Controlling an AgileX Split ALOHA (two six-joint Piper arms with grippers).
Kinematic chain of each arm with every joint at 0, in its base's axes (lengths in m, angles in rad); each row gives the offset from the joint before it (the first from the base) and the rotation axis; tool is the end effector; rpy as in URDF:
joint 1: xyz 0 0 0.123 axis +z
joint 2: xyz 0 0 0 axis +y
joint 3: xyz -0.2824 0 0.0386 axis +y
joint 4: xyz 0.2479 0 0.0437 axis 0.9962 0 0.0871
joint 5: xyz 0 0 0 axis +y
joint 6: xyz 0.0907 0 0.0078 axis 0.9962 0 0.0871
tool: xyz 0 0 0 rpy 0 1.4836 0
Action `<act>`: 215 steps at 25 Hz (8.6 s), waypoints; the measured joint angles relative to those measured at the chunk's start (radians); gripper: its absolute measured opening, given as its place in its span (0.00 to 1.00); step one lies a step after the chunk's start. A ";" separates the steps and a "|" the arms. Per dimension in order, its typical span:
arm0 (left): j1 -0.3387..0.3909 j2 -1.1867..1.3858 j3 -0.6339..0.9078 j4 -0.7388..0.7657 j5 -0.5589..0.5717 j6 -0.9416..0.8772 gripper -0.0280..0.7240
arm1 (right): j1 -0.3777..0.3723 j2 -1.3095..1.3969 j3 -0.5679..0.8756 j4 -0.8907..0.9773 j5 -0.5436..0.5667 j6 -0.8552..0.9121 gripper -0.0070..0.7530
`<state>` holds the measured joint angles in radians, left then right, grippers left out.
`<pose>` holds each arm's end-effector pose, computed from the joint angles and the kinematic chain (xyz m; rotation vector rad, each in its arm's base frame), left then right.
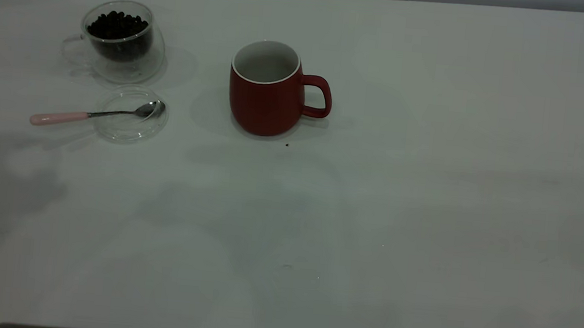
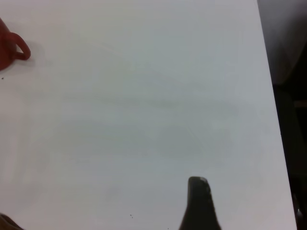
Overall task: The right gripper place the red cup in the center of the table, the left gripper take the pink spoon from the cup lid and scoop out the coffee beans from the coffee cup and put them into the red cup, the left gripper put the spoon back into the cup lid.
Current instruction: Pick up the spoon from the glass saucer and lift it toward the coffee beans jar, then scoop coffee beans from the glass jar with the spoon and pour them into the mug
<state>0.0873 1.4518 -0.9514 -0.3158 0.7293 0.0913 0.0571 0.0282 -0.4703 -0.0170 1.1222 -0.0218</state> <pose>0.2827 0.0058 0.2473 -0.2499 2.6689 -0.2989 -0.0003 -0.0014 0.2641 -0.0845 2.1619 -0.0005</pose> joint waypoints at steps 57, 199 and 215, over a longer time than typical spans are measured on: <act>0.345 1.122 -0.183 -1.173 0.244 1.389 0.92 | 0.000 0.000 0.000 0.000 0.001 0.000 0.79; 0.113 0.924 -0.393 -1.066 0.415 0.961 0.19 | 0.000 -0.001 0.000 0.000 0.001 0.000 0.79; -0.001 0.924 -0.393 -1.066 0.329 1.056 0.19 | 0.000 -0.001 0.000 0.000 0.001 0.000 0.79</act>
<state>0.0863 2.3754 -1.3442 -1.3818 1.0581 1.1470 0.0571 0.0271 -0.4703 -0.0170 1.1233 -0.0222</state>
